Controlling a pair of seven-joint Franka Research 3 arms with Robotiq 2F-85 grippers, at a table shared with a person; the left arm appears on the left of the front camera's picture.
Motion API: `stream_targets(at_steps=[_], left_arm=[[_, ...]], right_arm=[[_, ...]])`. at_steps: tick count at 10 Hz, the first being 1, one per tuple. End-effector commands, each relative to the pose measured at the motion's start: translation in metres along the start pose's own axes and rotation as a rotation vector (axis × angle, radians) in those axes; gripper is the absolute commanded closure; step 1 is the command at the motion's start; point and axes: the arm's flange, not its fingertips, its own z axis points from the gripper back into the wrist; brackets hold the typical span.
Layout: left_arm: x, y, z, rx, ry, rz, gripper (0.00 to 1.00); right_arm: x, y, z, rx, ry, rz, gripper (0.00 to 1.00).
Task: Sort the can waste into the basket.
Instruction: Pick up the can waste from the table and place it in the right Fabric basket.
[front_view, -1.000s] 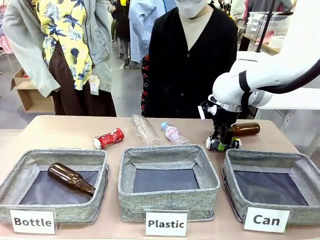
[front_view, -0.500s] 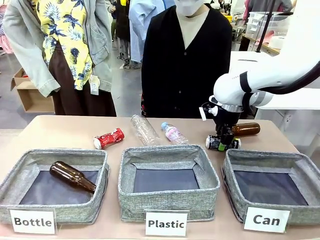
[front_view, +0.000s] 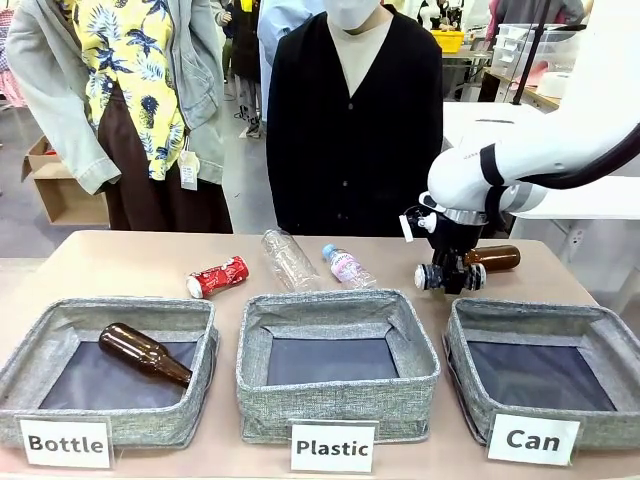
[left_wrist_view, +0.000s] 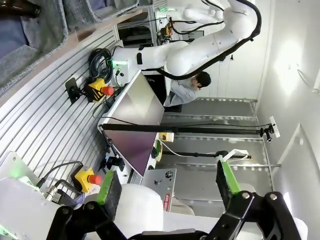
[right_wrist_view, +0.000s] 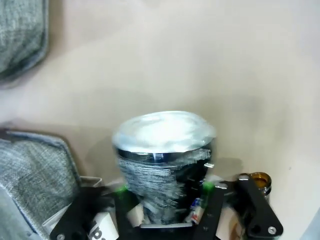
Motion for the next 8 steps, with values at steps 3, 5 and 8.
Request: stream_targets(at_steps=[3, 5, 8], left_arm=[[0.002, -0.001, 0.000, -0.021, -0.009, -0.019, 0.00], [0.002, -0.001, 0.000, -0.021, -0.009, -0.019, 0.00], [0.002, -0.001, 0.000, -0.021, -0.009, -0.019, 0.00]], right_arm=[[0.006, 0.043, 0.092, -0.107, -0.011, -0.033, 1.00], [-0.002, 0.099, 0.144, -0.154, -0.006, -0.052, 1.00], [-0.046, 0.193, 0.147, -0.044, 0.052, -0.030, 1.00]])
